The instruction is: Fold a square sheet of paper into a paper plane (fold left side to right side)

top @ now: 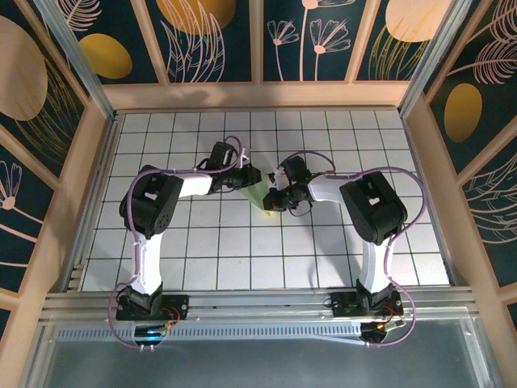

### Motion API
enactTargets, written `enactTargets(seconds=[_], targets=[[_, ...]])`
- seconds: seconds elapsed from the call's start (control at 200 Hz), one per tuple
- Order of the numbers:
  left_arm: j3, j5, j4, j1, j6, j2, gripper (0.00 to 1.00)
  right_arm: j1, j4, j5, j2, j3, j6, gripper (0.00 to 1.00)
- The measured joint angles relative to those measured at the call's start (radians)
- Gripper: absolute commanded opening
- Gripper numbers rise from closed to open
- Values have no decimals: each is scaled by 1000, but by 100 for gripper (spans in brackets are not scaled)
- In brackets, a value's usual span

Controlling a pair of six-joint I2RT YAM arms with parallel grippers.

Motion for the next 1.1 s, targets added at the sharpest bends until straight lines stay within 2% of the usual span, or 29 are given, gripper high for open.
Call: enactTargets(seconds=[0.25,0.656,1.101], targets=[[58,-40,-37,0,30,65,11,1,0,3,0,0,0,0],[80,-89,-79,-2,50,72,12,2,-2,7,0,0,0,0],[120,-49,-79,34,50,105,13,4,-9,11,0,5,-1,0]])
